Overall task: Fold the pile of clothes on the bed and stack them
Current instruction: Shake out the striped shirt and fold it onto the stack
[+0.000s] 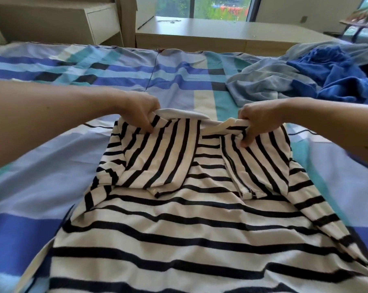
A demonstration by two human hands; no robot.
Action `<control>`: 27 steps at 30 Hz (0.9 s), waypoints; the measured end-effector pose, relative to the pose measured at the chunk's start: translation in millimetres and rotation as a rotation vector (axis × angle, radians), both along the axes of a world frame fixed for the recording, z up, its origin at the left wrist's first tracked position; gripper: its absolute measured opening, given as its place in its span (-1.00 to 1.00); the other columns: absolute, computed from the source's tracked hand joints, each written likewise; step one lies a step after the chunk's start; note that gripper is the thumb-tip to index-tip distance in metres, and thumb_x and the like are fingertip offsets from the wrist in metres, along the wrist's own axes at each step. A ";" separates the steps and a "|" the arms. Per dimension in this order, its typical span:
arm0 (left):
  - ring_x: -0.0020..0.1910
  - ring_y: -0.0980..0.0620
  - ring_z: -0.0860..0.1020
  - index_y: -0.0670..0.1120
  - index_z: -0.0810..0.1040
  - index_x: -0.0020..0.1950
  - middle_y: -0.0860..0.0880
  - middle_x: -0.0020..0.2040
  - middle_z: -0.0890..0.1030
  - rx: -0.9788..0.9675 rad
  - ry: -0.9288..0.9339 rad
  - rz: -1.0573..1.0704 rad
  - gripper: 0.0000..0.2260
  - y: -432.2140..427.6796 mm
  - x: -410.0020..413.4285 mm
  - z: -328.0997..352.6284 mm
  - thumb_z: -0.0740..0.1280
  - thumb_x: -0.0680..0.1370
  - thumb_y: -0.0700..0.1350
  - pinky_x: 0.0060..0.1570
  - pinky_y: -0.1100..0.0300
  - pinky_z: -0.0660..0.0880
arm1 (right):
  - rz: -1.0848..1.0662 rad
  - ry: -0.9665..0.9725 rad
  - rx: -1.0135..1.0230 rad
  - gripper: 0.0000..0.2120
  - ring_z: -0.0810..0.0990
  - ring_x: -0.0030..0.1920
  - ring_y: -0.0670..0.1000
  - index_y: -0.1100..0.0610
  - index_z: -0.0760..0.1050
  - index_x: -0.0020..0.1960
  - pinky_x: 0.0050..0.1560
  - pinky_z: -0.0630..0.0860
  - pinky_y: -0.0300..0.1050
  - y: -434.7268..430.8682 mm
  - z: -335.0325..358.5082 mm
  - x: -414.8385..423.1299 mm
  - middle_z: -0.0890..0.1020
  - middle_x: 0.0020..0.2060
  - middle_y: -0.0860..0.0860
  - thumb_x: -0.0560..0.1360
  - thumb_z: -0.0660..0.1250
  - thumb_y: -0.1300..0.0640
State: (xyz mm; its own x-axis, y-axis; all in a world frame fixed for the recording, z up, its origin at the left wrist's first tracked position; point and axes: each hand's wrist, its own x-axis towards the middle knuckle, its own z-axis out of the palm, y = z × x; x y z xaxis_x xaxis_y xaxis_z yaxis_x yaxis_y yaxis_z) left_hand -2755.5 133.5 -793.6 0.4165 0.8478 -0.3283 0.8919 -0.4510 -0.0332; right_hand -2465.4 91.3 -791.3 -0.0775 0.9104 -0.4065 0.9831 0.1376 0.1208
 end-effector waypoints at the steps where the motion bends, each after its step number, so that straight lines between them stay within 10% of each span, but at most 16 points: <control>1: -0.17 0.04 0.52 0.09 0.48 -0.15 0.02 -0.17 0.55 0.020 -0.006 0.005 -0.84 4.7 -0.1 1.9 0.46 0.49 -0.07 -0.12 0.12 0.42 | -0.030 0.045 0.003 -0.71 0.55 -0.10 -0.01 -0.03 0.55 -0.01 -0.06 0.45 -0.08 2.6 4.1 2.3 0.58 -0.10 -0.05 0.36 0.57 -0.04; 9: 0.17 -0.30 0.52 -0.21 0.51 0.18 -0.31 0.10 0.55 0.814 -0.075 0.155 -0.79 53.5 25.2 74.2 0.28 0.56 -0.23 0.27 -0.17 0.35 | -0.188 0.216 0.928 -0.79 0.58 0.07 0.27 0.18 0.50 0.10 0.11 0.52 0.12 59.2 66.2 12.7 0.55 -0.03 0.23 0.49 0.38 0.20; 27: -0.17 -0.14 0.58 0.08 0.48 -0.10 0.10 -0.29 0.47 0.392 -0.375 -0.215 -0.85 -197.8 -27.2 82.4 0.40 0.45 -0.13 -0.21 0.12 0.37 | 0.032 0.591 0.460 -0.81 0.60 -0.14 0.09 0.06 0.52 -0.10 -0.14 0.47 -0.08 -195.1 53.5 7.3 0.60 -0.22 -0.01 0.40 0.53 0.16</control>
State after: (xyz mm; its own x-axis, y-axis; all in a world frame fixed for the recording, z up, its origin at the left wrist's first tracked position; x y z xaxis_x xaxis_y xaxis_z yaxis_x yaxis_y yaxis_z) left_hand -2782.8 -64.3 -711.2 0.6196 0.7601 0.1958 0.7650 -0.6407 0.0662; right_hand -2458.1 -103.8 -737.8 -0.1939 0.9721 0.1318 0.8985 0.2299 -0.3738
